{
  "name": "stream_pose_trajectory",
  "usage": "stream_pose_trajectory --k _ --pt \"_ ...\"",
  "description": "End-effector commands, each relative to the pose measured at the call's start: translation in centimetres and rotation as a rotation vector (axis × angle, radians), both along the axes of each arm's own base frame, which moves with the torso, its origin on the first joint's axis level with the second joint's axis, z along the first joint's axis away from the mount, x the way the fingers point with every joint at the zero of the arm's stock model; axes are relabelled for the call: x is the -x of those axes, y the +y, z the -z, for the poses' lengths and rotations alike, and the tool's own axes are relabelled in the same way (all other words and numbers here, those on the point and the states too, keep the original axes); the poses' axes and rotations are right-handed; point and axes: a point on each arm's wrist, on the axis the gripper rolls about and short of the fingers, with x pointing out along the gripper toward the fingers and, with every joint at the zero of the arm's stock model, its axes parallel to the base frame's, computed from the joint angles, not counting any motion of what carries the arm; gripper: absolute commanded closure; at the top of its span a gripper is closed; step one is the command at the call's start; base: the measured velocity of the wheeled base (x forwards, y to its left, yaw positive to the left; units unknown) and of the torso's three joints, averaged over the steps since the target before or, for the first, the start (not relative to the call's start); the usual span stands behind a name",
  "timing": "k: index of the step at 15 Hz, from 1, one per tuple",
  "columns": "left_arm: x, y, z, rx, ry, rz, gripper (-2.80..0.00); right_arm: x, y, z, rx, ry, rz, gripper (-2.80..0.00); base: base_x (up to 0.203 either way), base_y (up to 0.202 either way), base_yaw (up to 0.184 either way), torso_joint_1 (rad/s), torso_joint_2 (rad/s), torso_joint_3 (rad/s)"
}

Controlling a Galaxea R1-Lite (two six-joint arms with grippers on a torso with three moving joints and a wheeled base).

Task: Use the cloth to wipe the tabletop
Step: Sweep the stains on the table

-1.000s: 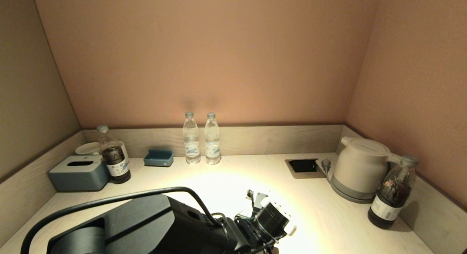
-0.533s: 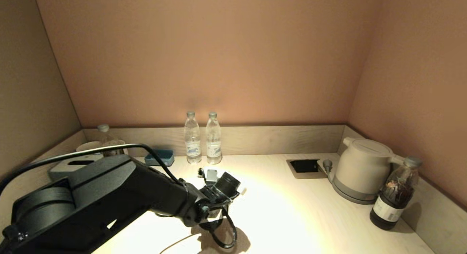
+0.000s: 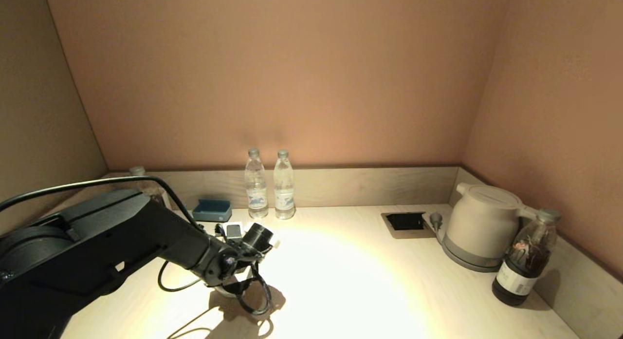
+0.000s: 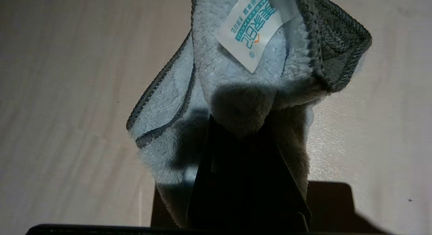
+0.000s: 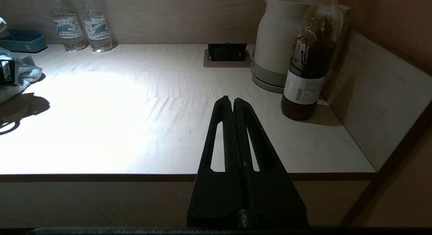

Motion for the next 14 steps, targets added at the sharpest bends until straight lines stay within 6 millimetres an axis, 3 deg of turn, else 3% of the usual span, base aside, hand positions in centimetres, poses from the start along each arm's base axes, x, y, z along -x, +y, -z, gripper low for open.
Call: stream_pose_trajectory --k 1,3,7,9,14 --pt "-0.4 2.1 0.7 -0.020 0.030 -0.053 0.00 0.0 0.0 0.0 0.000 0.002 -0.002 0.00 0.000 0.000 0.000 0.000 0.00 0.000" --pt "-0.9 4.3 1.2 -0.031 0.052 -0.107 0.00 0.0 0.0 0.0 0.000 -0.001 -0.002 0.00 0.000 0.000 0.000 0.000 0.00 0.000" --pt "-0.9 4.5 1.1 -0.031 0.051 -0.115 0.00 0.0 0.0 0.0 0.000 0.000 0.000 0.00 0.000 0.000 0.000 0.000 0.00 0.000" --pt "-0.9 7.3 0.1 -0.029 0.052 -0.186 0.00 0.0 0.0 0.0 0.000 0.001 0.000 0.00 0.000 0.000 0.000 0.000 0.00 0.000" --pt "4.6 5.9 0.2 -0.053 0.123 -0.129 0.00 0.0 0.0 0.0 0.000 0.002 -0.002 0.00 0.000 0.000 0.000 0.000 0.00 0.000"
